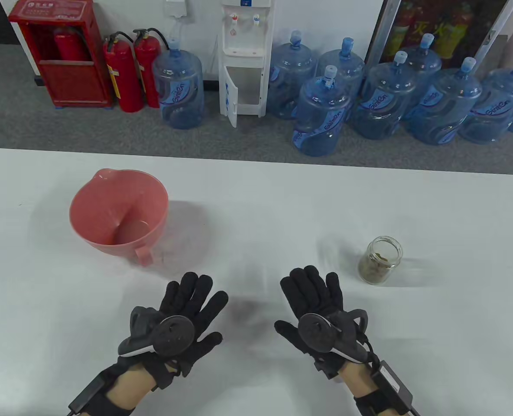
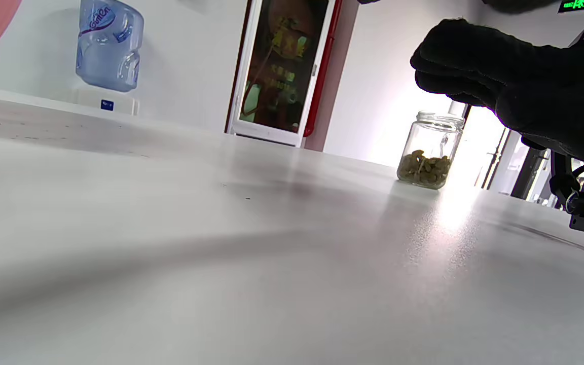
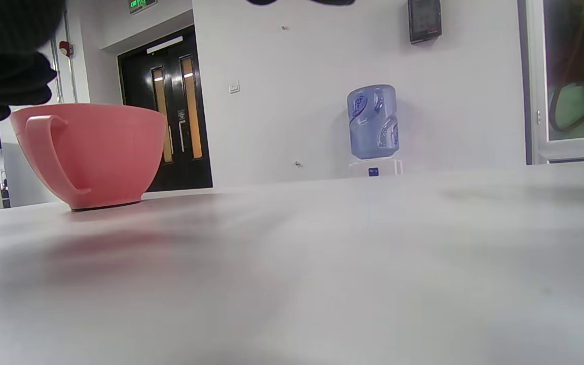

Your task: Hold salad bowl and receive raisins poured from storage jar

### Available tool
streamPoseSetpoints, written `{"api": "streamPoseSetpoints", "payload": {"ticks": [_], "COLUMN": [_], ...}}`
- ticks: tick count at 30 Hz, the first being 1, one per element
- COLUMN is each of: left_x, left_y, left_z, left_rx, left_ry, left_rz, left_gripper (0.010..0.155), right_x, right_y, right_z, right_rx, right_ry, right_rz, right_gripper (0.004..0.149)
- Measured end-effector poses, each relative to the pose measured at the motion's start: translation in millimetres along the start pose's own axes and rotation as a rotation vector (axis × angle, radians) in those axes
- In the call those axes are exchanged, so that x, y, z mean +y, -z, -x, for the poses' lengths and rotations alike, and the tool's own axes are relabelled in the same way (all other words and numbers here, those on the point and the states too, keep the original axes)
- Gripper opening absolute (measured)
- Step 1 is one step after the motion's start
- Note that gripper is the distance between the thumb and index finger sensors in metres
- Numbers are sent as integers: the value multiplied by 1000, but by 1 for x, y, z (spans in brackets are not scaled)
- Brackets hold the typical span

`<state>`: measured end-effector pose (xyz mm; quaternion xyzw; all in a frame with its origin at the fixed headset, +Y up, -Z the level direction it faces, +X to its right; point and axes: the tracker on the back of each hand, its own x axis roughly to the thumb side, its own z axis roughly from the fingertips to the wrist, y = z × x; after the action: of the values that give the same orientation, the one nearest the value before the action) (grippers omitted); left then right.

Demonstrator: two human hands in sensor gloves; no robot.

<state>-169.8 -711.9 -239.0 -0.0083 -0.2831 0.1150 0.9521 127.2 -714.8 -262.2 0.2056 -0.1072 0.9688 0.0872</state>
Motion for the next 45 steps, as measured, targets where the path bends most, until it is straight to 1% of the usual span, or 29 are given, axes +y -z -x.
{"api": "streamPoseSetpoints", "payload": {"ticks": [28,39,41,44,45], "left_x": [-2,-1,0,4,7], "left_y": [0,1,3,7,7], "left_z": [2,-3,-4,-4,-3], "left_rx": [-3,-13,-20,-20,-16], "left_ry": [-34,-10,-35,-98,-144], "left_rz": [10,7,4,33,24], "left_gripper": [72,71,71,71,70], "right_x": [1,-1,-1,1,1], "right_y": [-3,-6,-6,-5,-6], "right_z": [-6,-9,-10,-10,-11], "right_rx": [-29,-46,-48,-51,-51], "right_ry": [-24,-29,-30,-33,-34], "right_rz": [9,8,8,3,-2], "right_gripper": [90,90,91,91,91]}}
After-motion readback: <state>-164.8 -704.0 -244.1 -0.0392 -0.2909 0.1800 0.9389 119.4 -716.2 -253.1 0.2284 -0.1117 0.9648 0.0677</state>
